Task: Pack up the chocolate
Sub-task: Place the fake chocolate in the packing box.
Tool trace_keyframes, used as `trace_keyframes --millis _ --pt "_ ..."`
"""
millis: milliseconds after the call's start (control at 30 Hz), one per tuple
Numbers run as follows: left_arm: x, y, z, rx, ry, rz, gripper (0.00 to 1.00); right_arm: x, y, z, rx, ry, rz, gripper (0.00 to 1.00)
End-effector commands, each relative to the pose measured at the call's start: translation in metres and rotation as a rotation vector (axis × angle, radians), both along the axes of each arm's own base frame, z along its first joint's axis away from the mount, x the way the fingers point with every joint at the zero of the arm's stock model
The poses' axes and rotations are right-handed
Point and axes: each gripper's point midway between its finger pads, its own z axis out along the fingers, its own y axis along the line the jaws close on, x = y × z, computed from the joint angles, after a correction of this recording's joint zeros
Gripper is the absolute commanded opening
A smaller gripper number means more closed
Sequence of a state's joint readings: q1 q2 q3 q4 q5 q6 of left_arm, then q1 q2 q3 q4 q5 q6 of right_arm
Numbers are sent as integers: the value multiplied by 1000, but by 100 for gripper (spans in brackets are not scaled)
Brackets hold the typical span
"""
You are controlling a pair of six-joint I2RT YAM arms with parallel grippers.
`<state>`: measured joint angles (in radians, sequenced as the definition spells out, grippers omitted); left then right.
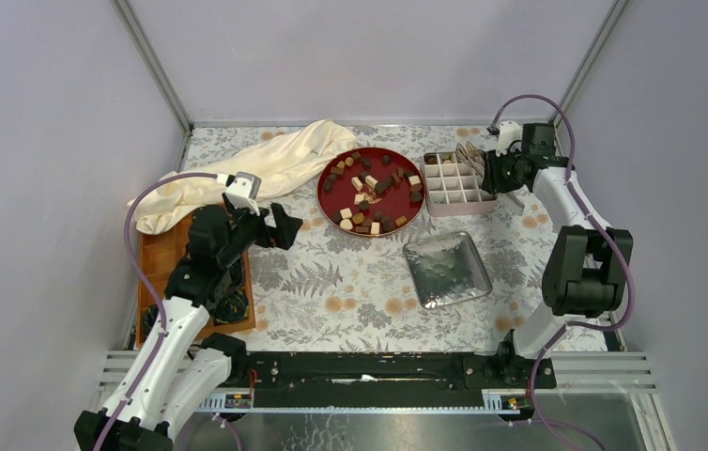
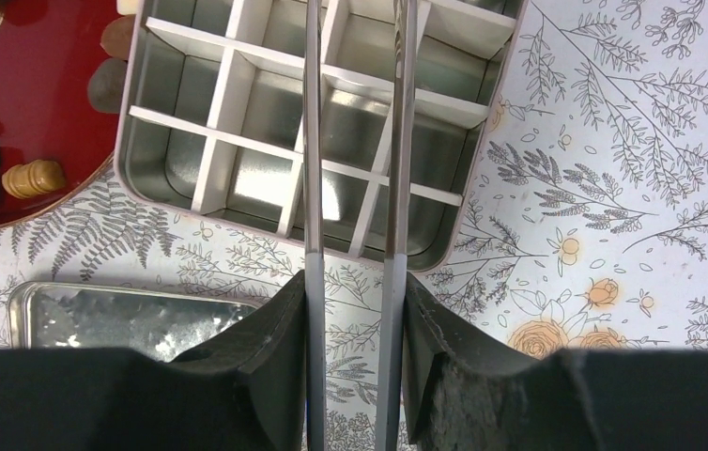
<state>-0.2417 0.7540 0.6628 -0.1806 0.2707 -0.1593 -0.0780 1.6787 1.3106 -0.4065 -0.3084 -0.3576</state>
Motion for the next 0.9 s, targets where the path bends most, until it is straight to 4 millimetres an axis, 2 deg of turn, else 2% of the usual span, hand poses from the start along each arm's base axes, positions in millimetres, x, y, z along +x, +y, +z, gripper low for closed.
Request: trace_keyframes --millis 0,233,867 --pt "-1 -4 8 -19 -33 -16 99 14 -7 9 -19 -55 -26 13" --pt "-2 -6 9 -18 -36 -22 99 19 -12 -3 -38 -25 -35 15" --pt "-3 -8 8 -25 -30 -33 99 33 -17 -14 -52 -12 -52 20"
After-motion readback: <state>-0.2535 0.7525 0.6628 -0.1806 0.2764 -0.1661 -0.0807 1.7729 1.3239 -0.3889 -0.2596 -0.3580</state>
